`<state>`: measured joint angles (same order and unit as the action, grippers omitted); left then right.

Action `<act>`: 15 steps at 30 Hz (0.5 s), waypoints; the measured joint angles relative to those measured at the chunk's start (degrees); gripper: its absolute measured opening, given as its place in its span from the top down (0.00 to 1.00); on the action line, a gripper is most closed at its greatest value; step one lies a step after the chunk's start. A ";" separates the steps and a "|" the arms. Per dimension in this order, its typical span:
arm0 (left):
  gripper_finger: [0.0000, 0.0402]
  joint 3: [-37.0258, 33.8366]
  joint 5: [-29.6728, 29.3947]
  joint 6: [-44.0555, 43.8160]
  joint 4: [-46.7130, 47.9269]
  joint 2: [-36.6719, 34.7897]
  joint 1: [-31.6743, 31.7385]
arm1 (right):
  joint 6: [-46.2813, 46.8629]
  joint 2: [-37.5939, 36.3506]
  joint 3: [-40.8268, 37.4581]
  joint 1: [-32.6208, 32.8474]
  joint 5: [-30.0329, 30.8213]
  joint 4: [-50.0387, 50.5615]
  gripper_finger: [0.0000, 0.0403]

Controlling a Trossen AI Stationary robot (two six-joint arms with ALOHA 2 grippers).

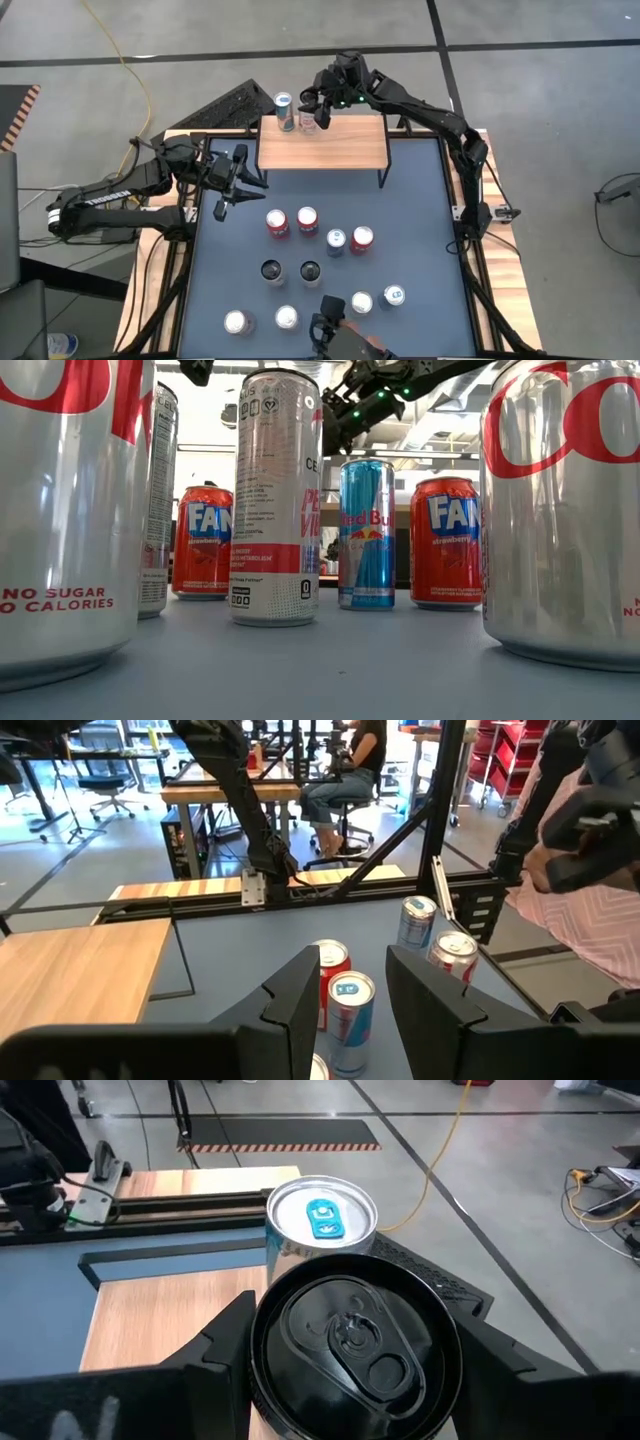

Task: Place canned beverage on shelf
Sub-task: Put the top pink soda can on the shelf

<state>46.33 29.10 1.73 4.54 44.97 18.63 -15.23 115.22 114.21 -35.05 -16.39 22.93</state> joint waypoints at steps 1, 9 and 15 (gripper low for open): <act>0.73 0.00 0.01 -0.01 0.01 0.00 0.00 | 0.02 -0.06 0.00 -0.21 0.00 0.32 0.44; 0.73 0.00 0.02 0.01 0.59 -0.01 -0.01 | -1.04 0.08 -0.02 -0.25 0.04 -0.01 0.43; 0.73 0.00 0.00 0.64 0.61 0.00 -0.01 | -1.79 0.13 -0.02 0.17 0.00 0.07 0.35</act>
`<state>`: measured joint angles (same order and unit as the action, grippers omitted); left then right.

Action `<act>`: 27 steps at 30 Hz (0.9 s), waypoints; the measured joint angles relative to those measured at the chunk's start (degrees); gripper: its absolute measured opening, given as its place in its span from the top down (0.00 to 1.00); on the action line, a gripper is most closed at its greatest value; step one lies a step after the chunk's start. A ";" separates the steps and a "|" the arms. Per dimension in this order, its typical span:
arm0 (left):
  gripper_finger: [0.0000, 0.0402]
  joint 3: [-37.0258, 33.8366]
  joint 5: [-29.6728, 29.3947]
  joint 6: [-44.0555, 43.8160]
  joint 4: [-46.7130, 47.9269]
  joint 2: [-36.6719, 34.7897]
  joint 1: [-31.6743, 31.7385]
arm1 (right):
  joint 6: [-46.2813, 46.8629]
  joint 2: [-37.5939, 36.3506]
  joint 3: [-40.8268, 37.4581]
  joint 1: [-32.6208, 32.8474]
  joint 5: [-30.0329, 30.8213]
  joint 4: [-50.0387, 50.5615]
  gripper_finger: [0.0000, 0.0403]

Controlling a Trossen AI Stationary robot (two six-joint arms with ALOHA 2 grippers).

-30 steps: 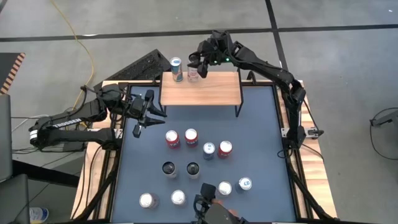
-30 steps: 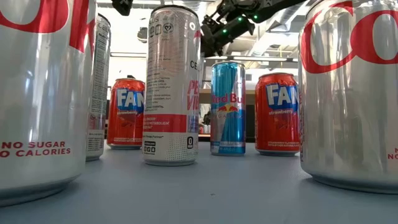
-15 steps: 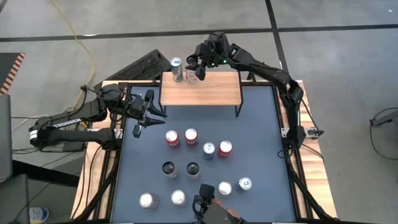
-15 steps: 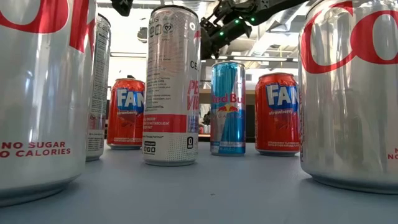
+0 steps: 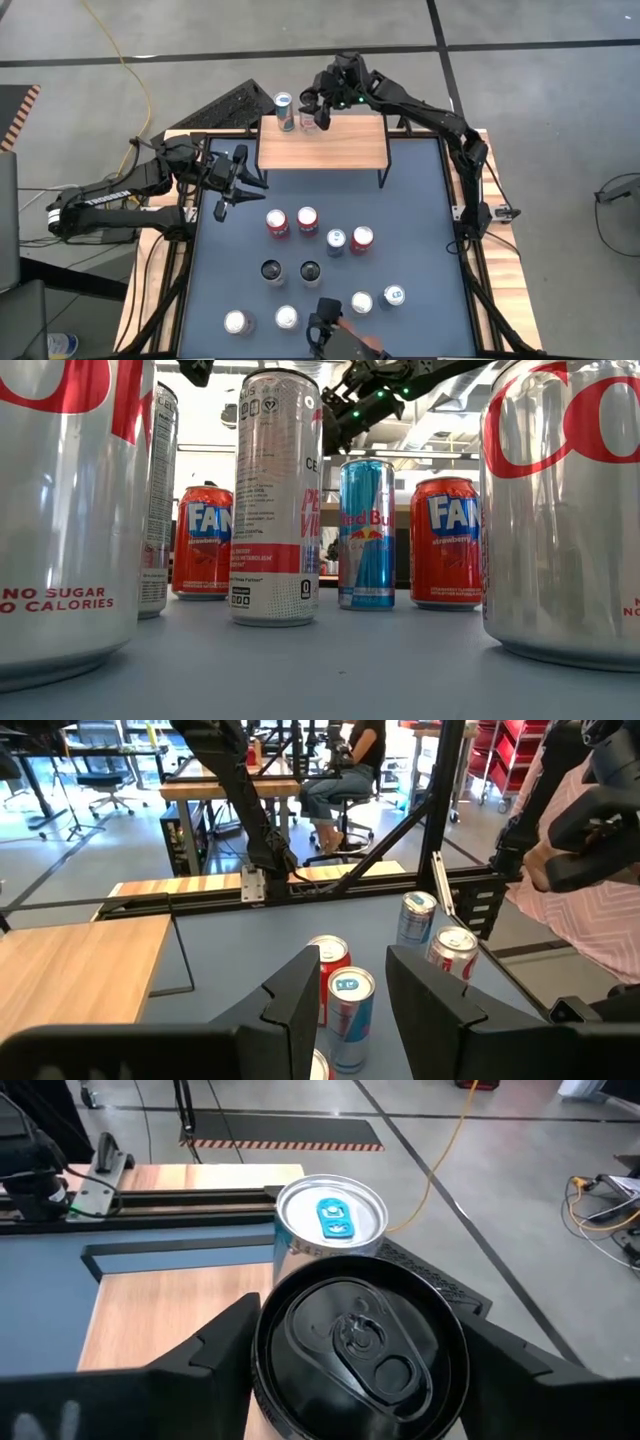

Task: Place canned beverage on shelf
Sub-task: Put the top pink soda can on the shelf

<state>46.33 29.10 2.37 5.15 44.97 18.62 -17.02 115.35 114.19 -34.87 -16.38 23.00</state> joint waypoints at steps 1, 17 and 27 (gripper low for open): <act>0.73 0.00 0.00 0.01 0.00 0.00 0.01 | 0.00 0.00 0.00 0.02 0.02 0.00 0.34; 0.73 0.01 0.00 0.01 -0.02 -0.01 0.01 | -1.61 0.11 -0.03 0.04 1.64 -3.01 0.19; 0.73 0.00 0.00 -0.10 -0.02 0.00 0.01 | -2.68 0.20 9.45 0.05 3.04 5.09 0.14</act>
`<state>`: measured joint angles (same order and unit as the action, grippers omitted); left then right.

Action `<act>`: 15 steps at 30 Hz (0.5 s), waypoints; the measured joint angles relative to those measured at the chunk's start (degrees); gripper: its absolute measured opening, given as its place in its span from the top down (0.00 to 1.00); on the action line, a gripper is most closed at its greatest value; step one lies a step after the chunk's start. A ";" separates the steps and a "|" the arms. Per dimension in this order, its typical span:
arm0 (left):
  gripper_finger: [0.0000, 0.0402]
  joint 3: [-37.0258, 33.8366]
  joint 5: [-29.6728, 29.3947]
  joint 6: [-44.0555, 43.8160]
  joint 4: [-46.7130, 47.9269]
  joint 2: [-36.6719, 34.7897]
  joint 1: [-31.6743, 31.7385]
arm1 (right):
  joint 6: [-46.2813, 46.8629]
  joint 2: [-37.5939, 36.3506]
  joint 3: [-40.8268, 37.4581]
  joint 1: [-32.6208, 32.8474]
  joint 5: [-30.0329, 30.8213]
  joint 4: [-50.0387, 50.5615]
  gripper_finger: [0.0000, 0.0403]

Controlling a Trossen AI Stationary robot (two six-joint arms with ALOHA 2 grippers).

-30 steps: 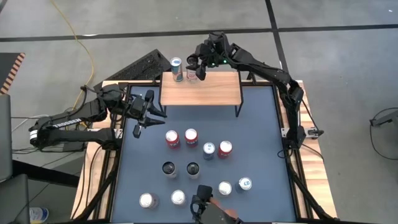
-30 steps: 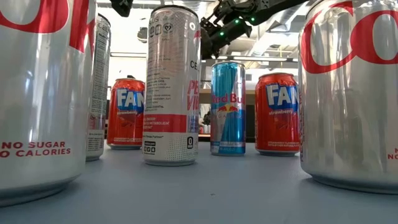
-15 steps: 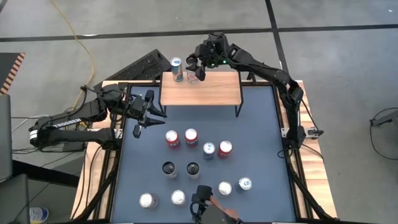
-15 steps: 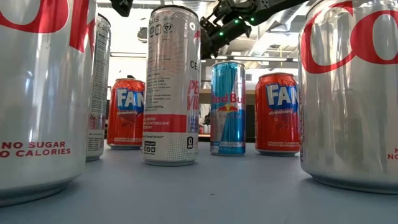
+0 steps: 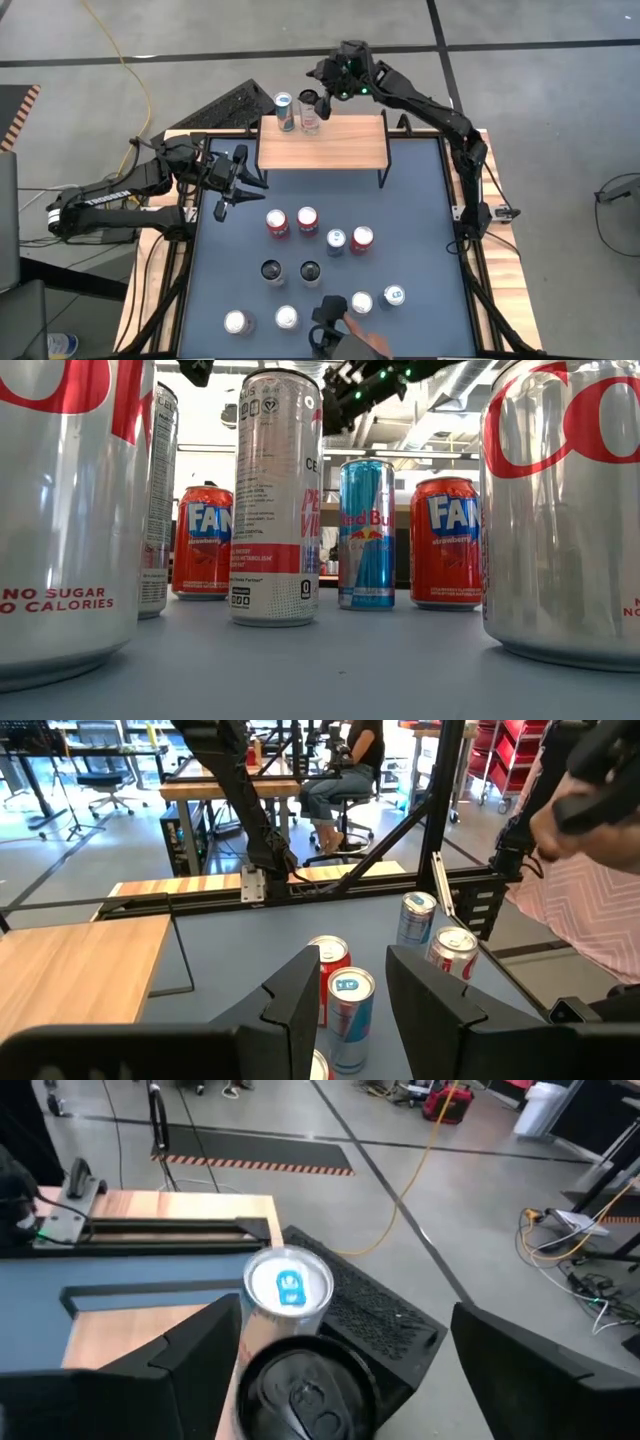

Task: Place canned beverage on shelf
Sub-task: Put the top pink soda can on the shelf

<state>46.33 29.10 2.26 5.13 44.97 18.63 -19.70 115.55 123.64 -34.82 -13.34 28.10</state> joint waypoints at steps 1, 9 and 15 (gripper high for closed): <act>0.73 0.00 0.00 0.00 0.00 0.00 0.00 | -0.34 0.00 1.82 0.13 0.01 2.03 0.15; 0.73 -0.02 -0.02 -0.02 0.38 -1.93 0.00 | -5.96 -7.99 8.69 2.17 -0.15 20.36 0.23; 0.73 -0.02 -2.49 0.63 0.34 -6.75 0.07 | -1.76 -21.81 4.18 1.35 -0.22 32.44 0.28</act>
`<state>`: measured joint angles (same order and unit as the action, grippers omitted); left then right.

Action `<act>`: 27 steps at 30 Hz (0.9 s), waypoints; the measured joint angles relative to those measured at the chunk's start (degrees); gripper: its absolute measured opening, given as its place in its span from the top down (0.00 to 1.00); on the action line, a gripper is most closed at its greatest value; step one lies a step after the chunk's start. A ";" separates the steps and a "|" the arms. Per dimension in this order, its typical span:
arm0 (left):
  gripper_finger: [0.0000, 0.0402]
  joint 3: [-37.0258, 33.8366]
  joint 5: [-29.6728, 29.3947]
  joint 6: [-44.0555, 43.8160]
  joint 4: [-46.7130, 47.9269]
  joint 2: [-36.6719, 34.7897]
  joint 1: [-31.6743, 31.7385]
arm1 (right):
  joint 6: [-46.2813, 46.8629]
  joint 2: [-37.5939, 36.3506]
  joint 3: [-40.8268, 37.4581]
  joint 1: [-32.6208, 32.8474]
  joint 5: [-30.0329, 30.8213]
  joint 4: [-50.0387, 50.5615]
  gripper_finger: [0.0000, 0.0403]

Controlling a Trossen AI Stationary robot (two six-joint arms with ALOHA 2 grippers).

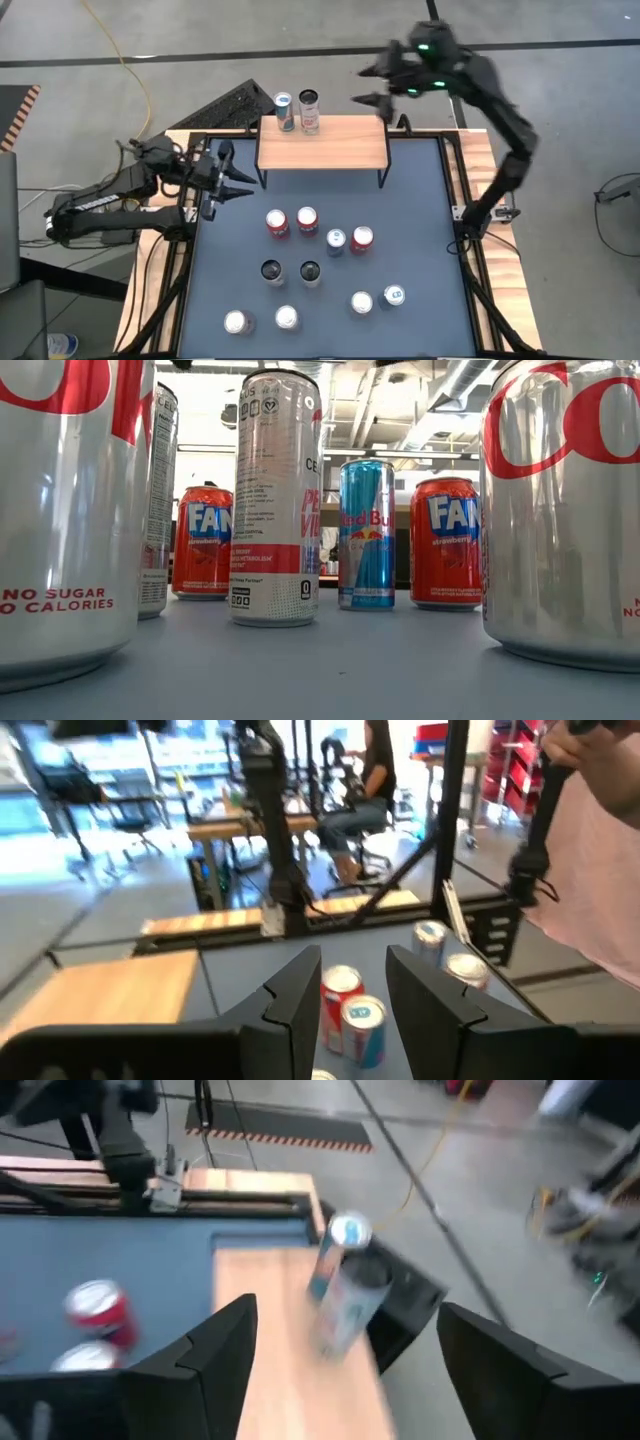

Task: Place canned beverage on shelf
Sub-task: Put the top pink soda can on the shelf

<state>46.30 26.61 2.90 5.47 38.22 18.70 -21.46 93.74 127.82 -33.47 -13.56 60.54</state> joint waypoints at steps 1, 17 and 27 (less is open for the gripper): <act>0.73 0.00 -0.02 -0.05 0.03 -0.44 0.00 | 1.48 -2.12 -1.51 0.36 0.14 1.96 0.28; 0.73 0.00 -0.10 -5.53 0.44 -0.40 0.00 | 12.83 -19.38 -67.04 6.55 7.83 -67.56 0.31; 0.73 0.00 -2.31 -5.11 1.64 -0.38 0.02 | 13.66 -6.94 -66.23 4.36 4.79 -74.48 0.64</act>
<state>46.30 24.30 -2.22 7.11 37.85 18.72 -7.79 86.80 61.59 -29.11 -8.77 -13.94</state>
